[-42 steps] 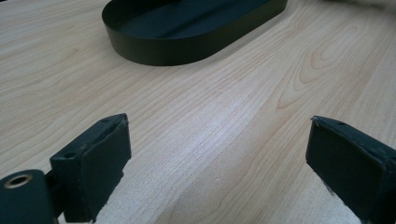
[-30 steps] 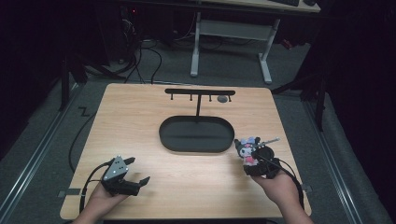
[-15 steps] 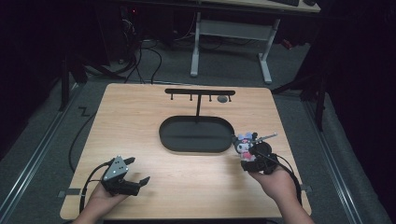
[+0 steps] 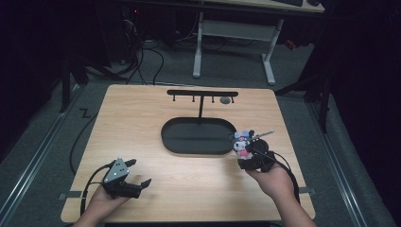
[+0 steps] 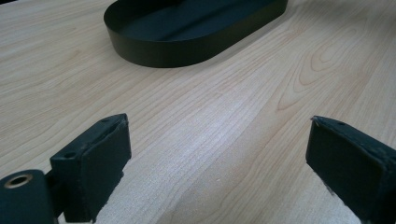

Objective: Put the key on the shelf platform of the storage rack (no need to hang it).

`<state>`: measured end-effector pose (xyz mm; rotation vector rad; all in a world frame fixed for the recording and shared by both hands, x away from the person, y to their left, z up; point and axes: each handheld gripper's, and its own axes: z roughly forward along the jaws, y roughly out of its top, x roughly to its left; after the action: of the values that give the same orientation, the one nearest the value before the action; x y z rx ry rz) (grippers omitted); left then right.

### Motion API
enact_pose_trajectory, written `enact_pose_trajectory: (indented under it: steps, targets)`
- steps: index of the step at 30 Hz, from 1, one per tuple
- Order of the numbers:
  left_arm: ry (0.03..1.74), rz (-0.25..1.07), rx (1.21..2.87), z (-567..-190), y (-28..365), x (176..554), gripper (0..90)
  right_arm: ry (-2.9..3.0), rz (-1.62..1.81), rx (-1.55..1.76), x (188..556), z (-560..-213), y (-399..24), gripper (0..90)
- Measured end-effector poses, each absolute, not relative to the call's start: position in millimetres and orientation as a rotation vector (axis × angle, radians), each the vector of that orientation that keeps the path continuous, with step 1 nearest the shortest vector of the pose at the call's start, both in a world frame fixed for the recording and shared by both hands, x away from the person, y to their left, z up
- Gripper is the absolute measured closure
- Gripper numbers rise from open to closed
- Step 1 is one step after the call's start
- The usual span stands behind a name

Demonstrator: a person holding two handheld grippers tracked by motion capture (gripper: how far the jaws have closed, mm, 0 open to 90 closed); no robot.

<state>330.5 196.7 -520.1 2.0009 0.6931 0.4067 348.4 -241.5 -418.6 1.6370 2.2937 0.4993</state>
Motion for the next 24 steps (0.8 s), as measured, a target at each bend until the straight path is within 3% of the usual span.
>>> enact_pose_trajectory:
  steps: [24]
  targets:
    - [0.699, 0.402, 1.991, -520.2, 199.3, 329.5, 7.5, 2.347, 0.546, 1.588, 378.4, -417.1, -210.2, 48.2]
